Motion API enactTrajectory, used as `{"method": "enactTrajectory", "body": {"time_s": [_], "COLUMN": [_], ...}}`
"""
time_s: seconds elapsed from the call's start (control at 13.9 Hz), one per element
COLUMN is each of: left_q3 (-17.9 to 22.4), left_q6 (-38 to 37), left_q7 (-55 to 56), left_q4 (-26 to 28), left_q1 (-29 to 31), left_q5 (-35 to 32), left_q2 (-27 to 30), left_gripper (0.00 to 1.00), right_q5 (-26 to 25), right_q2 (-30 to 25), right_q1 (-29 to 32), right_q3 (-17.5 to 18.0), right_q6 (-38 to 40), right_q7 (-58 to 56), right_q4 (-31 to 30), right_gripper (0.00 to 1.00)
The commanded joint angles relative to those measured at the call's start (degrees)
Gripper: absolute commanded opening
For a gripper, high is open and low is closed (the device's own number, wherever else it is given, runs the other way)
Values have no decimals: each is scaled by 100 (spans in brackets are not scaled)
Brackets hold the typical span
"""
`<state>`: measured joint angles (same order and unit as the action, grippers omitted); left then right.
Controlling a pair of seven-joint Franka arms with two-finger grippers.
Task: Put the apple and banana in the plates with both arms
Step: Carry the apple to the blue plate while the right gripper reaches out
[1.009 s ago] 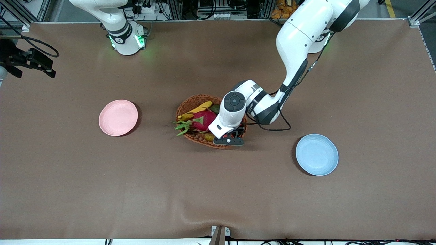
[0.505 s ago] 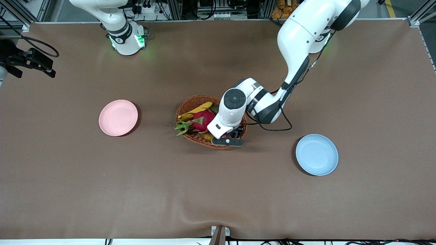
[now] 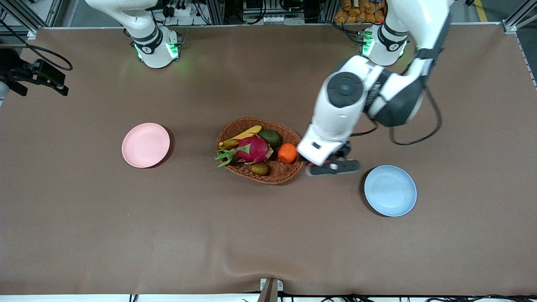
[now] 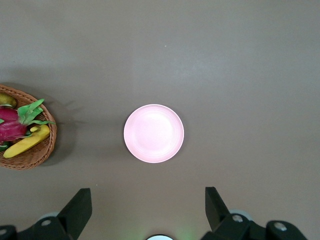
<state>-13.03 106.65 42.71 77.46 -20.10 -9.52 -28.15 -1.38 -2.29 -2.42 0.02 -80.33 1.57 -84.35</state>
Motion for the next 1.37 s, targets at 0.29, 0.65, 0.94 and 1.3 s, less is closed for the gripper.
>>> {"method": "enactTrajectory", "body": {"time_s": [0.29,0.65,0.94,1.3], "left_q3": [-51,-42,-51,-51], "left_q6": [-100,49,93,435], "left_q7": [-1903,-3083,-3164,-3138], "left_q4": [418,437,454,454], "left_q1": [1734,2659,2678,2643], "left_q5": [46,37,46,152], "left_q2": [-172,-805,-1157,-1544], "left_gripper": [0,0,0,0], "right_q5": [-38,6,399,1262], "right_q2": [342,1036,1625,2171], "right_q1": [-21,-109,-197,-399], "right_q3": [86,165,165,165], "right_q6": [-18,61,26,-254], "right_q7": [-96,-70,655,2828], "right_q4": [138,33,6,-124], "right_gripper": [100,100,100,100]}}
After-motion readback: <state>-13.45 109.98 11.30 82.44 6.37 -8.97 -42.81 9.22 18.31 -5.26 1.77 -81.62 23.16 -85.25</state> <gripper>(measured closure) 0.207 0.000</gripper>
